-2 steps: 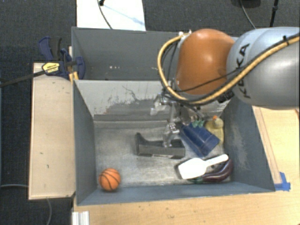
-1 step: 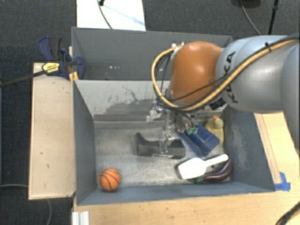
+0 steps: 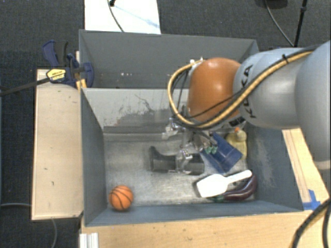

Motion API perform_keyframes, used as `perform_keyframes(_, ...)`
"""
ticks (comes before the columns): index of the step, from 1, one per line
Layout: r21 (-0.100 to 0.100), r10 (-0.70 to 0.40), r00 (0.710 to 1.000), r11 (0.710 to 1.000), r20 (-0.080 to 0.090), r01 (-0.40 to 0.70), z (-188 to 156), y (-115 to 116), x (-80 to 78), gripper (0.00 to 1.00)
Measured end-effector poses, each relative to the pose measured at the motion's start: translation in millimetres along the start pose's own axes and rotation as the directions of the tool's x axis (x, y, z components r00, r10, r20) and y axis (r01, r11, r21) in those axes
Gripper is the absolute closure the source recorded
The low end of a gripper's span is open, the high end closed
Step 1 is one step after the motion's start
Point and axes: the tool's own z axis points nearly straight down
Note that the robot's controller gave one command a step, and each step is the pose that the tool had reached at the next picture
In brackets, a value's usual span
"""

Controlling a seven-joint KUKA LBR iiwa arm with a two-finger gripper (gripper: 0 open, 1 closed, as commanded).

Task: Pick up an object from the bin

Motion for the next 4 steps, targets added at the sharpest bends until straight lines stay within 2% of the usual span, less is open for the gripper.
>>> perform_keyframes(1, 0.002, -0.076, 0.997, 0.997, -0.021, 0.076, 37, 15, 4.1, 1.0)
perform_keyframes(2, 0.002, -0.075, 0.997, 0.997, -0.021, 0.075, 37, 15, 4.1, 1.0)
perform_keyframes(3, -0.003, -0.186, 0.982, 0.982, -0.011, 0.186, -83, 10, 0.5, 1.0)
perform_keyframes(4, -0.003, -0.185, 0.983, 0.983, -0.012, 0.185, -83, 10, 0.7, 1.0)
